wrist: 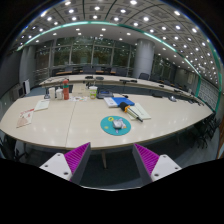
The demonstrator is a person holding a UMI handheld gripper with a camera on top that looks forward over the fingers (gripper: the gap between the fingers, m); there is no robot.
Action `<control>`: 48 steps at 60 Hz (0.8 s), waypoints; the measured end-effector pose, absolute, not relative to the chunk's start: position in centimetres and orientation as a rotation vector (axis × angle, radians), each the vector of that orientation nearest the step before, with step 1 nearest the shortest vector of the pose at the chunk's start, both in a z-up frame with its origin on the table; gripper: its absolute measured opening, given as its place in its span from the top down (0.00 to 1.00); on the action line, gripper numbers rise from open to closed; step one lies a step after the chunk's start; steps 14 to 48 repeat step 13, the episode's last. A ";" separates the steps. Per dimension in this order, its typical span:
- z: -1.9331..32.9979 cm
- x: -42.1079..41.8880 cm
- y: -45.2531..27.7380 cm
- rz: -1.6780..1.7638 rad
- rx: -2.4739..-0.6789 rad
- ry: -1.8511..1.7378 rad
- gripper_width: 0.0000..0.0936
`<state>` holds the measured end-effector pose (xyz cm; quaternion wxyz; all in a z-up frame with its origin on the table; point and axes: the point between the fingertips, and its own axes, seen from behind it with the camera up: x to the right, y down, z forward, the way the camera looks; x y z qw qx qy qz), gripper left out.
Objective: Arrange mouse
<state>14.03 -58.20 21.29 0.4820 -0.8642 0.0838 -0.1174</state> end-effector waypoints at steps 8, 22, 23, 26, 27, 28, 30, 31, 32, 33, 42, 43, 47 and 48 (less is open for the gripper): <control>21.9 14.3 -59.0 -0.314 -2.097 0.220 0.09; 22.3 14.4 -59.4 -0.320 -2.093 0.218 0.09; 22.3 14.4 -59.4 -0.320 -2.093 0.218 0.09; 22.3 14.4 -59.4 -0.320 -2.093 0.218 0.09; 22.3 14.4 -59.4 -0.320 -2.093 0.218 0.09; 22.3 14.4 -59.4 -0.320 -2.093 0.218 0.09; 22.3 14.4 -59.4 -0.320 -2.093 0.218 0.09; 22.3 14.4 -59.4 -0.320 -2.093 0.218 0.09; 22.3 14.4 -59.4 -0.320 -2.093 0.218 0.09; 22.3 14.4 -59.4 -0.320 -2.093 0.218 0.09; 22.3 14.4 -59.4 -0.320 -2.093 0.218 0.09; 22.3 14.4 -59.4 -0.320 -2.093 0.218 0.09; 22.3 14.4 -59.4 -0.320 -2.093 0.218 0.09; 22.3 14.4 -59.4 -0.320 -2.093 0.218 0.09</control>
